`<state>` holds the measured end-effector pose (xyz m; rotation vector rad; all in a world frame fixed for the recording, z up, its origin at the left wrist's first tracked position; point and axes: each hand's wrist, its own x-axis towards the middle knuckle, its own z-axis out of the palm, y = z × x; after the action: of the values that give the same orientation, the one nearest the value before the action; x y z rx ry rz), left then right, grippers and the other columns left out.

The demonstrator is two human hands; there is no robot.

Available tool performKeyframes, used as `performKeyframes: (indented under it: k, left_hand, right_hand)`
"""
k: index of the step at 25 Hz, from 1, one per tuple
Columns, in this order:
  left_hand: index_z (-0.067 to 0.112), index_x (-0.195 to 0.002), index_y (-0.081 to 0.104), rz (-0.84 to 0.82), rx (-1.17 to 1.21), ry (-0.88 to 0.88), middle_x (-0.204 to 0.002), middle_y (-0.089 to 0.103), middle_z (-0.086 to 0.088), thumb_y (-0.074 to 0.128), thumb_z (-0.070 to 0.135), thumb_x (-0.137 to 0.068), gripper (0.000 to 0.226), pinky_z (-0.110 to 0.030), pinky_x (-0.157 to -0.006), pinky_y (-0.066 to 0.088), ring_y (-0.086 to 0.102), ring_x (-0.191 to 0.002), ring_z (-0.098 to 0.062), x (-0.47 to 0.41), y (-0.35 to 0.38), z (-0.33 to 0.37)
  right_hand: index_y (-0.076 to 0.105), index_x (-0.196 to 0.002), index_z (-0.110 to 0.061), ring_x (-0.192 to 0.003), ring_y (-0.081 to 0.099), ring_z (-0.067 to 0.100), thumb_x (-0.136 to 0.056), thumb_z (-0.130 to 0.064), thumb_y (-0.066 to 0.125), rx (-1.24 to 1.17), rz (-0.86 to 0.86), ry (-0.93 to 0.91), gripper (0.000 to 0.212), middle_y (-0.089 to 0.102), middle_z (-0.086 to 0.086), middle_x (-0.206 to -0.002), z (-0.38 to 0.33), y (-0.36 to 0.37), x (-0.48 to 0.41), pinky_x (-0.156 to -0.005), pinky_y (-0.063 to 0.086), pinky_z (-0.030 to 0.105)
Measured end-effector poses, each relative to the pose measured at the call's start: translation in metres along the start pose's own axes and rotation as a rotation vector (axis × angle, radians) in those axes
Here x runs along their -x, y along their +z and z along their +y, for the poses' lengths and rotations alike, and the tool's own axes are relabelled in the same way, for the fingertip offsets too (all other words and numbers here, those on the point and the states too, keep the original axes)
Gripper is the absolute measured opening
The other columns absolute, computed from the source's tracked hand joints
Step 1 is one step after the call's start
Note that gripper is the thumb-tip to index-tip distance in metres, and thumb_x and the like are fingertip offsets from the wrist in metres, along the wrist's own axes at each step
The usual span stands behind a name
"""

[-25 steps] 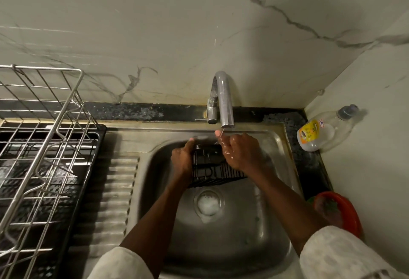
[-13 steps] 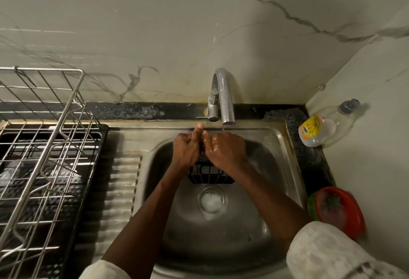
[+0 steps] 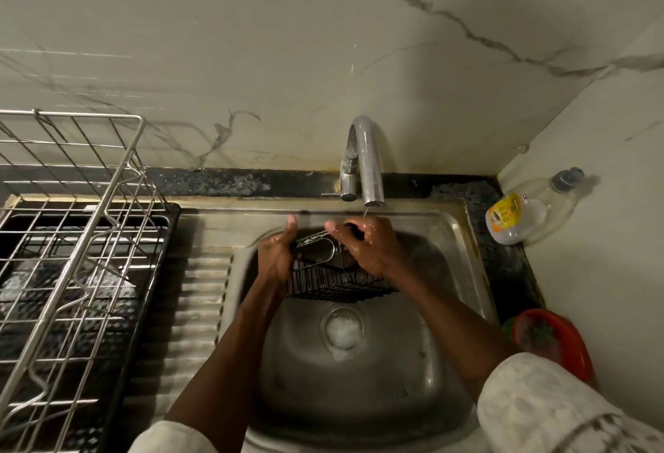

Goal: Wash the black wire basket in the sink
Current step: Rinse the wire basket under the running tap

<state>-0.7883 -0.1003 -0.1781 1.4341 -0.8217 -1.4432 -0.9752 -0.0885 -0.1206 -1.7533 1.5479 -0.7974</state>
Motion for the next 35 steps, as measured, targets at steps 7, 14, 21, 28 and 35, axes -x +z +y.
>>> performKeyframes:
  k: [7, 14, 21, 28, 35]
  left_hand:
    - [0.022, -0.064, 0.065, -0.076, -0.425, 0.415, -0.059, 0.067, -0.001, 0.040, 0.040, -0.107, 0.053, -0.038, -0.049, 0.056, 0.067, -0.053, -0.016, 0.027, 0.043, 0.012]
    - [0.019, -0.070, 0.067, 0.063, -0.369, 0.232, -0.064, 0.071, -0.003, 0.049, 0.027, -0.105, 0.040, -0.029, -0.051, 0.056, 0.068, -0.053, -0.016, 0.028, 0.054, 0.009]
    - [0.004, -0.058, 0.062, 0.090, -0.391, 0.283, -0.048, 0.061, -0.008, 0.048, 0.030, -0.105, 0.056, -0.032, -0.039, 0.046, 0.057, -0.040, -0.026, 0.010, 0.044, 0.011]
    - [0.010, -0.064, 0.063, 0.061, -0.478, 0.381, -0.051, 0.060, 0.001, 0.051, 0.023, -0.104, 0.045, -0.018, -0.045, 0.051, 0.062, -0.044, -0.008, 0.017, 0.032, 0.013]
    - [0.013, -0.060, 0.062, 0.004, -0.470, 0.425, -0.049, 0.062, 0.001, 0.047, 0.030, -0.103, 0.049, -0.032, -0.041, 0.049, 0.060, -0.042, -0.011, 0.014, 0.046, 0.001]
  right_hand:
    - [0.054, -0.064, -0.020, -0.056, 0.050, 0.000, -0.109, -0.046, 0.028, 0.308, 0.101, 0.133, 0.058, 0.054, -0.010, -0.059, -0.008, 0.029, -0.002, -0.064, 0.039, 0.013]
    - [0.063, -0.067, -0.015, -0.051, 0.061, 0.004, -0.107, -0.054, 0.023, 0.312, 0.127, 0.199, 0.069, 0.062, -0.001, -0.056, 0.040, 0.015, 0.007, -0.058, 0.055, 0.026]
    - [0.070, -0.084, -0.014, -0.055, 0.061, 0.011, -0.109, -0.043, 0.025, 0.422, 0.078, 0.046, 0.059, 0.066, -0.001, -0.064, 0.000, 0.042, 0.000, -0.058, 0.051, 0.025]
    - [0.061, -0.059, -0.015, -0.054, 0.059, 0.012, -0.099, -0.067, 0.008, 0.379, 0.270, 0.442, 0.084, 0.060, -0.001, -0.055, 0.061, 0.021, 0.021, -0.069, 0.055, 0.034]
    - [0.065, -0.059, -0.017, -0.042, 0.057, 0.009, -0.108, -0.043, 0.026, 0.512, 0.233, 0.013, 0.068, 0.061, -0.004, -0.049, 0.021, 0.058, 0.014, -0.049, 0.048, 0.025]
